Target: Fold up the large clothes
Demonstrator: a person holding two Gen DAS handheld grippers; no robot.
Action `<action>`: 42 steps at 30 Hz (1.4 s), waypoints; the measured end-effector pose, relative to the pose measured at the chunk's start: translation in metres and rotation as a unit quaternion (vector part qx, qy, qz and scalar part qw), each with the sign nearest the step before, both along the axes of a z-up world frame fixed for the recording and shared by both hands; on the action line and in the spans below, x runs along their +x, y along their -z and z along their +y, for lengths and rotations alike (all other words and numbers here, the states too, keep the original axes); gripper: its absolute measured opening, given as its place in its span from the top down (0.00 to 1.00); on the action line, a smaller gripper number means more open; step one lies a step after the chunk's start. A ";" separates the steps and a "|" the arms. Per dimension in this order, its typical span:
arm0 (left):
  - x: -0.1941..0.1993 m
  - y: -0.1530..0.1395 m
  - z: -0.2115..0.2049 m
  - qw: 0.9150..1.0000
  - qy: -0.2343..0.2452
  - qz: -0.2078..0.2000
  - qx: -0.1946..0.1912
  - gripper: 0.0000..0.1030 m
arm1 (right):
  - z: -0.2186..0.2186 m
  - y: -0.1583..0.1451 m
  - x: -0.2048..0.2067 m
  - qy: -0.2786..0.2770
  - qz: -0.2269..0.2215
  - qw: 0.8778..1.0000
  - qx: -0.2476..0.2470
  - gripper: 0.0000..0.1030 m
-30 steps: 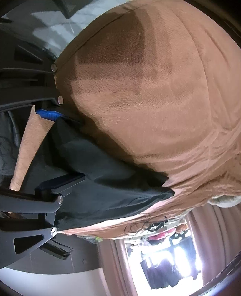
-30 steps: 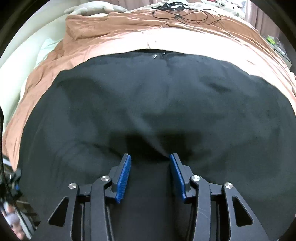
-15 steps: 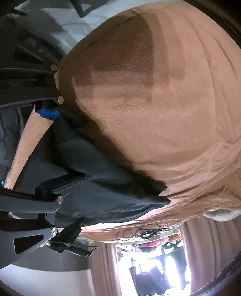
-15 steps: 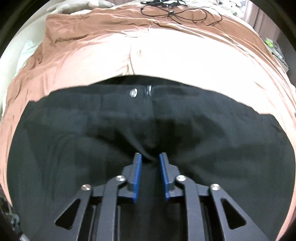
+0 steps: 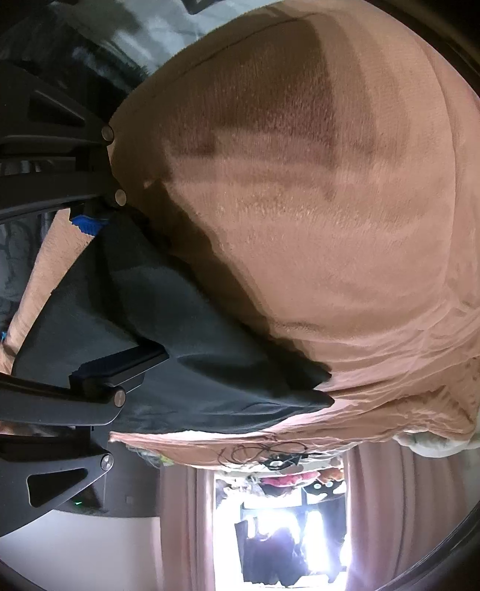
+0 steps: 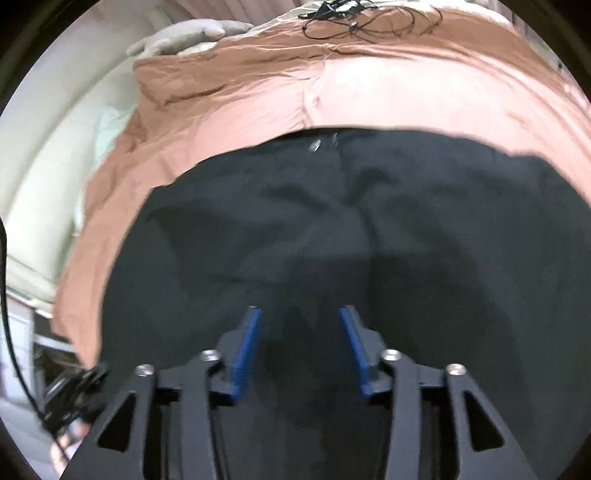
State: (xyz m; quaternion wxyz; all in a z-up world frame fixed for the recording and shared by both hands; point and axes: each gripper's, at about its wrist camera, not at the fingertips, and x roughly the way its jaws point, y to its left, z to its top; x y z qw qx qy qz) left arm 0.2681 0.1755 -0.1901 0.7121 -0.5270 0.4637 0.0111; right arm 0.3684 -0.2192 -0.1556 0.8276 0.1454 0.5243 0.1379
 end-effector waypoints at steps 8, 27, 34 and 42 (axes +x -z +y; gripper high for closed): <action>-0.001 -0.004 -0.004 1.000 -0.001 -0.014 -0.011 0.74 | -0.002 0.001 -0.064 0.001 -0.022 1.000 -0.001 0.53; -0.002 -0.086 -0.035 0.991 0.042 -0.126 -0.020 0.85 | 0.004 0.054 -0.127 0.038 -0.021 0.999 -0.001 0.66; 0.003 -0.137 -0.070 0.981 0.087 -0.171 -0.012 0.86 | -0.019 0.045 -0.128 0.049 -0.009 0.997 0.057 0.69; 0.014 -0.189 -0.133 0.965 0.153 -0.215 0.001 0.87 | -0.060 0.016 -0.149 0.074 -0.045 0.992 0.094 0.69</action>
